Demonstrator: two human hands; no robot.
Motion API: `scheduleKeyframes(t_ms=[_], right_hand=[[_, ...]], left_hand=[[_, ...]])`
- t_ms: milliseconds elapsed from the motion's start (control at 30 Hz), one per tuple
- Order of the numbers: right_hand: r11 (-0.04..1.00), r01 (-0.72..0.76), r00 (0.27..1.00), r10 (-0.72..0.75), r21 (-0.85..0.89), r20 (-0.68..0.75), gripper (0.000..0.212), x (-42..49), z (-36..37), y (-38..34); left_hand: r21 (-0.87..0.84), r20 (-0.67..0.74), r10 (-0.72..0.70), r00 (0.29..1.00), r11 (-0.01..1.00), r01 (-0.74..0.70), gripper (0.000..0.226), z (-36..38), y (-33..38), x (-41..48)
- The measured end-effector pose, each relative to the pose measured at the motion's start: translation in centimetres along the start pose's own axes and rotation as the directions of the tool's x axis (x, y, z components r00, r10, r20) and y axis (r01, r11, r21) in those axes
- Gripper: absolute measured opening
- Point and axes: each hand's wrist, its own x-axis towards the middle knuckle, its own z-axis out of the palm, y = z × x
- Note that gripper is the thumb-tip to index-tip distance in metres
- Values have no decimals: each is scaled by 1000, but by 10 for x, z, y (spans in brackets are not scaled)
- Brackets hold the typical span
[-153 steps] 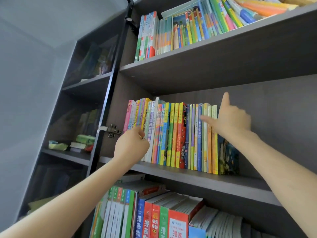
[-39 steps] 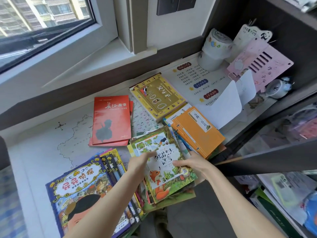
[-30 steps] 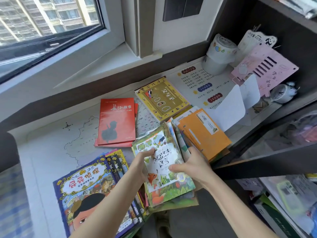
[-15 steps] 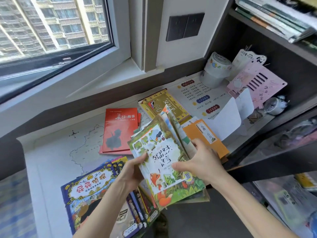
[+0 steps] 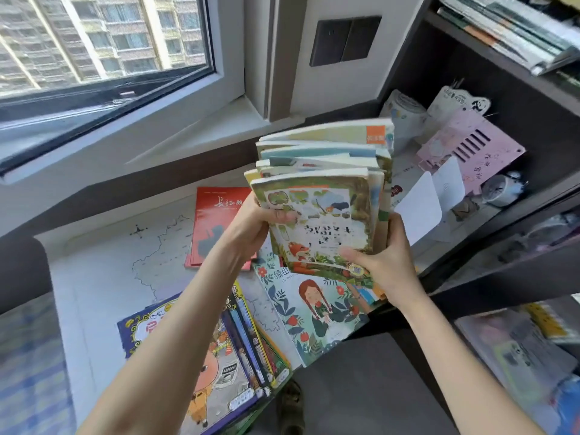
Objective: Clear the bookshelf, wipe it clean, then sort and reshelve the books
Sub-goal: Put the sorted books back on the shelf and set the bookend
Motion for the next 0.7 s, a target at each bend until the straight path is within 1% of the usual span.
scheduleKeyframes(t_ms=[100, 133, 200, 233, 267, 300, 333, 367, 400, 467, 533, 567, 633, 667, 700], right_hand=[[994, -93, 994, 90, 57, 57, 72, -11, 11, 24], [986, -151, 986, 145, 69, 80, 72, -16, 14, 34], [957, -274, 958, 263, 98, 110, 65, -29, 18, 50], [936, -332, 941, 319, 115, 115, 68, -34, 19, 55], [918, -375, 925, 363, 132, 108, 82, -38, 18, 61], [905, -396, 918, 385, 156, 97, 99, -40, 18, 65], [901, -395, 919, 383, 181, 98, 109, -40, 17, 68], [907, -376, 926, 366, 189, 89, 106, -40, 16, 69], [921, -349, 937, 340, 174, 77, 96, -37, 15, 69], [952, -284, 959, 279, 116, 53, 78, -31, 11, 66], [974, -211, 975, 204, 85, 82, 72, -22, 4, 55], [978, -192, 977, 183, 84, 105, 68, -15, 0, 51], [974, -210, 969, 194, 91, 156, 55, 1, -4, 42], [969, -237, 957, 220, 72, 189, 49, 10, -2, 38], [962, -271, 940, 258, 31, 224, 44, 18, 1, 39]], left_hand=[[119, -20, -55, 998, 991, 57, 75, -7, -25, -14], [169, -24, -81, 996, 982, 84, 78, -7, -35, -21], [283, 1, -137, 991, 950, 132, 86, -6, -50, -34], [338, 37, -158, 987, 931, 137, 89, -3, -56, -38], [390, 69, -163, 984, 912, 124, 91, 0, -61, -41], [439, 78, -147, 986, 893, 98, 92, 3, -64, -41], [474, 67, -121, 990, 877, 75, 93, 6, -66, -40], [504, 38, -97, 995, 861, 65, 92, 7, -70, -38], [528, -6, -84, 996, 846, 75, 90, 9, -72, -38], [533, -100, -64, 993, 839, 108, 85, 13, -74, -39], [470, -191, -64, 979, 870, 148, 82, 20, -75, -42], [411, -241, -80, 967, 894, 176, 78, 25, -76, -45], [284, -340, -163, 926, 921, 267, 64, 35, -84, -48], [235, -394, -220, 893, 915, 329, 58, 39, -90, -50], [192, -452, -279, 847, 897, 398, 56, 42, -100, -51]])
